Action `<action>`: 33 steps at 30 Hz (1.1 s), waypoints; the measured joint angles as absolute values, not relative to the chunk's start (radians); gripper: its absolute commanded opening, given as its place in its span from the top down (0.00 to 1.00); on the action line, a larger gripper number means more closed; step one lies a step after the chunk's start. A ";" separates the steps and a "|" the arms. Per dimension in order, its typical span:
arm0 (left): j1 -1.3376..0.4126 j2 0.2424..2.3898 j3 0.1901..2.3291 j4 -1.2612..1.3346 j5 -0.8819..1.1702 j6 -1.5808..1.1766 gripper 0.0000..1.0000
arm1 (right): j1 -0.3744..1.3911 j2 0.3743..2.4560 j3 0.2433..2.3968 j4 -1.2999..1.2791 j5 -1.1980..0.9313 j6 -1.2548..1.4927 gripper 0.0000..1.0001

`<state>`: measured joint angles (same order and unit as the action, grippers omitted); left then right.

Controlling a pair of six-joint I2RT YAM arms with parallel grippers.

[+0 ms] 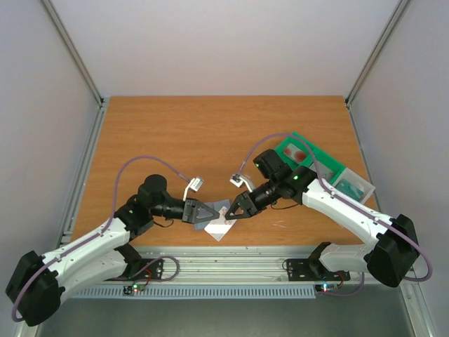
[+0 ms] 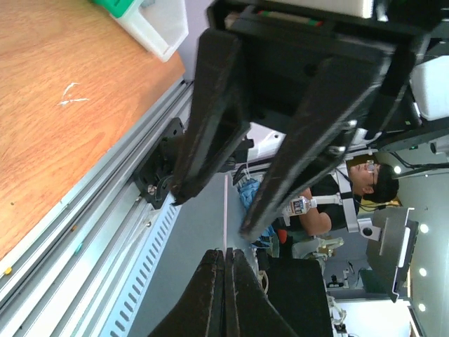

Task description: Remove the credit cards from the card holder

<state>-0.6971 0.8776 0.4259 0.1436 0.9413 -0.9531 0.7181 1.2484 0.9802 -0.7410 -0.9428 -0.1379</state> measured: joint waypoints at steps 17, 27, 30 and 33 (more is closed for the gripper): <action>-0.698 0.878 0.403 0.239 0.960 -1.014 1.00 | 0.718 1.235 0.925 -0.619 -1.019 -0.057 0.75; -0.698 0.878 0.398 0.244 0.966 -1.014 0.95 | 0.718 1.209 0.907 -0.561 -1.034 -0.015 0.99; -0.702 0.873 0.396 0.241 0.956 -1.008 0.55 | 0.717 1.194 0.889 -0.537 -1.033 0.009 0.99; -0.702 0.859 0.396 0.207 0.937 -0.989 0.34 | 0.708 1.177 0.881 -0.518 -1.014 0.033 0.99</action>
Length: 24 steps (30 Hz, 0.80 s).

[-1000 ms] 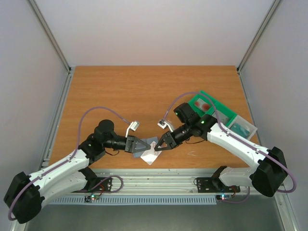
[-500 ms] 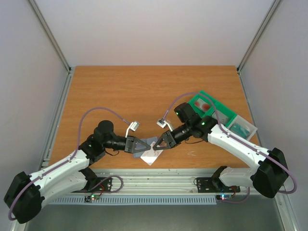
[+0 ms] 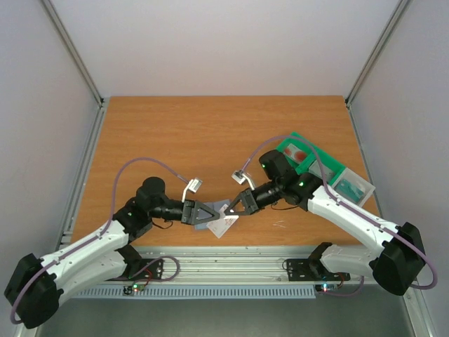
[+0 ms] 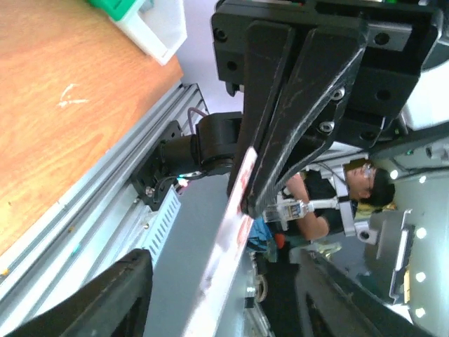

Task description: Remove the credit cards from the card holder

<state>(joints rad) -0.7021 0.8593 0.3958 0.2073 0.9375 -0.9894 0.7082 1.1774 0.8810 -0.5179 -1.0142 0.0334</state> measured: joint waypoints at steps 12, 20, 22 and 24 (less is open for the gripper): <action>-0.702 0.743 0.484 -0.142 0.690 -0.852 0.01 | 0.612 1.131 0.833 -0.482 -0.804 0.131 0.99; -0.702 0.773 0.513 -0.310 0.571 -0.760 0.01 | 0.457 1.085 0.788 -0.501 -0.593 0.168 0.99; -0.702 0.791 0.513 -0.338 0.544 -0.750 0.01 | 0.420 1.085 0.780 -0.511 -0.545 0.173 0.99; -0.702 0.802 0.513 -0.363 0.509 -0.745 0.01 | 0.388 1.085 0.780 -0.520 -0.489 0.174 0.99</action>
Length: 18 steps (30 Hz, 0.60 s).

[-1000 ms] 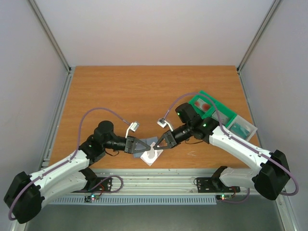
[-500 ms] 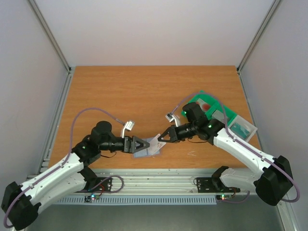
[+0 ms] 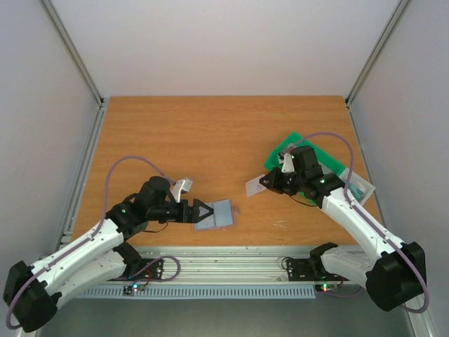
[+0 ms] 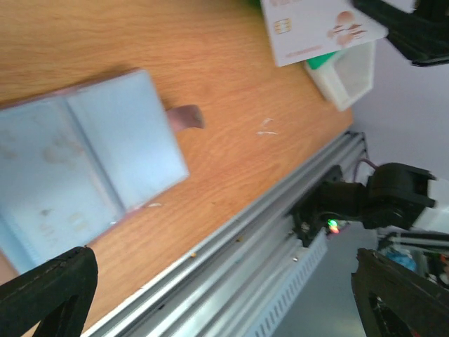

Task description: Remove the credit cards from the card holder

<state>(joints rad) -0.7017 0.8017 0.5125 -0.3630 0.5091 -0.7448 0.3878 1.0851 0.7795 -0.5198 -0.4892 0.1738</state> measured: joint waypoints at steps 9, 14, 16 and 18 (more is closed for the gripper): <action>-0.702 0.817 0.513 -0.458 0.343 -0.728 0.01 | 0.252 1.085 0.781 -0.533 -0.292 0.184 0.99; -0.700 0.855 0.510 -0.498 0.266 -0.737 0.01 | 0.197 1.085 0.786 -0.537 -0.211 0.205 0.99; -0.698 0.870 0.504 -0.497 0.249 -0.749 0.01 | 0.176 1.085 0.799 -0.548 -0.177 0.207 0.99; -0.696 0.891 0.493 -0.489 0.241 -0.757 0.01 | 0.152 1.085 0.818 -0.561 -0.144 0.207 0.99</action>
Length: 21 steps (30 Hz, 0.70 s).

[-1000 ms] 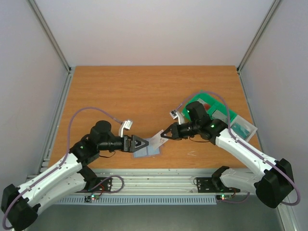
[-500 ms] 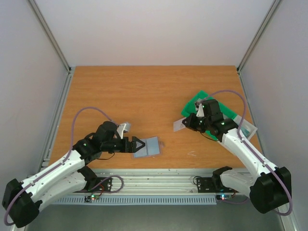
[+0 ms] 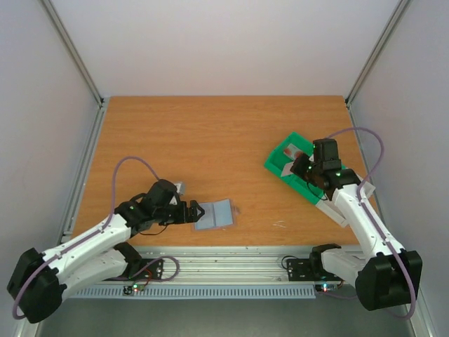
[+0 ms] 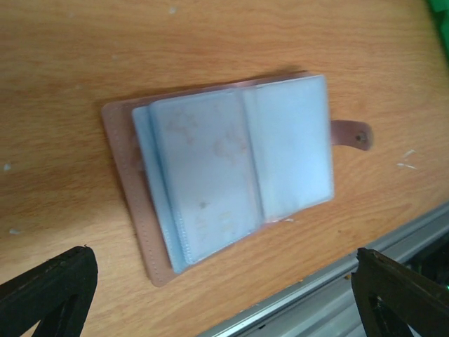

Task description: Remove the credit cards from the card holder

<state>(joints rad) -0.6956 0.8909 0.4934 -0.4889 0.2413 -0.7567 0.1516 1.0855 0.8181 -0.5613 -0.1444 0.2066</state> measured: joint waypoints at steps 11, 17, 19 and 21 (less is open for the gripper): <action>-0.689 1.065 0.469 -0.400 0.237 -0.778 0.01 | 0.030 1.108 0.901 -0.575 0.101 0.194 0.99; -0.667 1.136 0.469 -0.336 0.244 -0.777 0.01 | -0.089 1.224 0.908 -0.535 0.097 0.173 0.99; -0.659 1.156 0.469 -0.322 0.250 -0.777 0.01 | -0.108 1.247 0.908 -0.524 0.097 0.170 0.99; -0.645 1.175 0.469 -0.306 0.260 -0.777 0.01 | -0.120 1.262 0.908 -0.508 0.097 0.167 0.99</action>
